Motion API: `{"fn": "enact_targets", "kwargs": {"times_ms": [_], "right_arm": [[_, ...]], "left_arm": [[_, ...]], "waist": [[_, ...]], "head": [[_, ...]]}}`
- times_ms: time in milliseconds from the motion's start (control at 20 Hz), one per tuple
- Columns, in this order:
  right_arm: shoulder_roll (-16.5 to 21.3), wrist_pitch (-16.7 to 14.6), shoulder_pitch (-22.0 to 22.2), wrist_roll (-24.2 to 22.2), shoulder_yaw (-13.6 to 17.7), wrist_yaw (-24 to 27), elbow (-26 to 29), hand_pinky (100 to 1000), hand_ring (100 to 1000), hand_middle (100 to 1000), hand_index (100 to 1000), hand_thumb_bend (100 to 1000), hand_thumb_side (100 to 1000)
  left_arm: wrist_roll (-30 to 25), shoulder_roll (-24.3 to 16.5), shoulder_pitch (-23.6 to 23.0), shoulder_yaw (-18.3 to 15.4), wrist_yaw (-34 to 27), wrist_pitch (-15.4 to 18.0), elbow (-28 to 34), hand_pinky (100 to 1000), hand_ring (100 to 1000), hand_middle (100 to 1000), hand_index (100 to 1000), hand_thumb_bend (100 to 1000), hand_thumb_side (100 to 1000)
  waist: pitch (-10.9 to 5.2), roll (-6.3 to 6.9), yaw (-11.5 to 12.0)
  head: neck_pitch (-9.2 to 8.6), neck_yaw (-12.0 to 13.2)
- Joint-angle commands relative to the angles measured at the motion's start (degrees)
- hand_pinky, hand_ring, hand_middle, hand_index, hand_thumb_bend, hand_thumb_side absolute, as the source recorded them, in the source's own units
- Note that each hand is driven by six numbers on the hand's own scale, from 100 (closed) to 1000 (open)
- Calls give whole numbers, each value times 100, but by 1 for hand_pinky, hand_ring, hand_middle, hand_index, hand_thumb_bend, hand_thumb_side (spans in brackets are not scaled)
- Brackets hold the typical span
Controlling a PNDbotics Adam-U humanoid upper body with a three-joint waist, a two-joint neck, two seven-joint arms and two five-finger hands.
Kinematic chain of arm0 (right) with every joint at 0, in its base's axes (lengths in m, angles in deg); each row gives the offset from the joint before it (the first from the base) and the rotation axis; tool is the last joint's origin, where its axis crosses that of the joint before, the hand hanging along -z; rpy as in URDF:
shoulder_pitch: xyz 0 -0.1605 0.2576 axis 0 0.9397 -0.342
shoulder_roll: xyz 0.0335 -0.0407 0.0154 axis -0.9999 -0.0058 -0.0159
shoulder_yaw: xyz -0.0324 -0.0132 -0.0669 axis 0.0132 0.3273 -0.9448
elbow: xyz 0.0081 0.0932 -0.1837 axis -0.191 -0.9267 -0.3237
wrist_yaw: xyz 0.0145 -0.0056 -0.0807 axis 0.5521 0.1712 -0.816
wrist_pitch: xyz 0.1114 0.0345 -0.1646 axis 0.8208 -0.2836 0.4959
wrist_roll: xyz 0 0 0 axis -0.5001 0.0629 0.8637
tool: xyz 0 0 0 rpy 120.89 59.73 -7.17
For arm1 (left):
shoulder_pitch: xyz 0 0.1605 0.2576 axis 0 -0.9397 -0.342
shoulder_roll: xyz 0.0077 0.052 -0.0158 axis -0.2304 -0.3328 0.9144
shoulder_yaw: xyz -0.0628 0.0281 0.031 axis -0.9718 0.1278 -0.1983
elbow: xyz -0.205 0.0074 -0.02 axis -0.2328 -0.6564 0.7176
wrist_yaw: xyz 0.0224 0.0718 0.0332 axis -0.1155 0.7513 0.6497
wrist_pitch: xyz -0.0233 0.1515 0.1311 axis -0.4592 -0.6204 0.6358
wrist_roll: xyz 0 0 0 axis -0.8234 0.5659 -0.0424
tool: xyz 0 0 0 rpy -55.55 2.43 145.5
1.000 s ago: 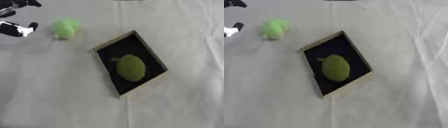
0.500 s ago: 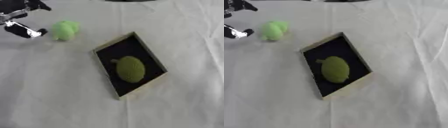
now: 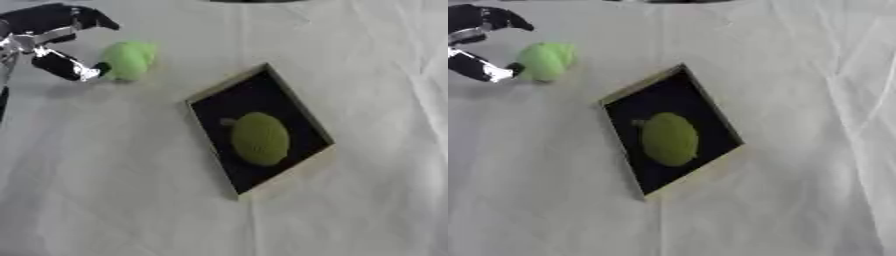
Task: Pick up objects on the table and place them in the box.
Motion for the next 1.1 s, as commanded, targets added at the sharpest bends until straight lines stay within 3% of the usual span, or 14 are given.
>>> {"fn": "enact_targets", "kwargs": {"times_ms": [50, 200, 500, 700, 750, 800, 850, 1100], "right_arm": [[127, 3, -92, -17, 30, 47, 81, 894, 855, 631, 767, 100, 530], [117, 5, -109, -16, 29, 65, 81, 894, 854, 631, 767, 100, 530], [105, 10, -121, 10, 39, 90, 81, 893, 854, 629, 766, 100, 529], [95, 23, -125, 13, 38, 101, 81, 894, 854, 628, 766, 100, 529], [92, 25, -125, 13, 41, 101, 81, 894, 854, 629, 766, 100, 529], [91, 26, -124, 14, 43, 102, 81, 894, 854, 629, 766, 100, 529], [89, 27, -121, 15, 44, 102, 81, 894, 854, 628, 766, 100, 529], [79, 37, -106, 17, 51, 103, 81, 894, 855, 629, 766, 100, 529]], "left_arm": [[-303, -23, 181, -13, 164, 165, -93, 938, 916, 851, 947, 281, 494], [-309, 80, 236, -42, 338, 88, -240, 940, 919, 856, 951, 275, 510], [-339, 189, 269, -68, 826, -53, -462, 942, 926, 866, 957, 345, 525], [-303, 247, 276, -91, 1026, -80, -564, 936, 919, 856, 947, 323, 411], [-284, 261, 276, -101, 1049, -100, -576, 929, 910, 840, 935, 297, 318], [-260, 273, 275, -110, 1060, -129, -582, 927, 909, 837, 934, 294, 304], [-222, 283, 276, -124, 1062, -172, -578, 917, 896, 818, 923, 279, 227], [1, 316, 281, -181, 875, -425, -492, 899, 868, 786, 907, 129, 238]], "waist": [[-121, 1, -11], [-113, 4, -33], [-86, 10, -68], [-74, 10, -78], [-72, 8, -82], [-71, 6, -85], [-70, 3, -87], [-71, -2, -87]], "head": [[-56, 31], [-67, 49], [-70, 68], [-72, 75], [-75, 79], [-78, 81], [-78, 80], [-72, 78]]}}
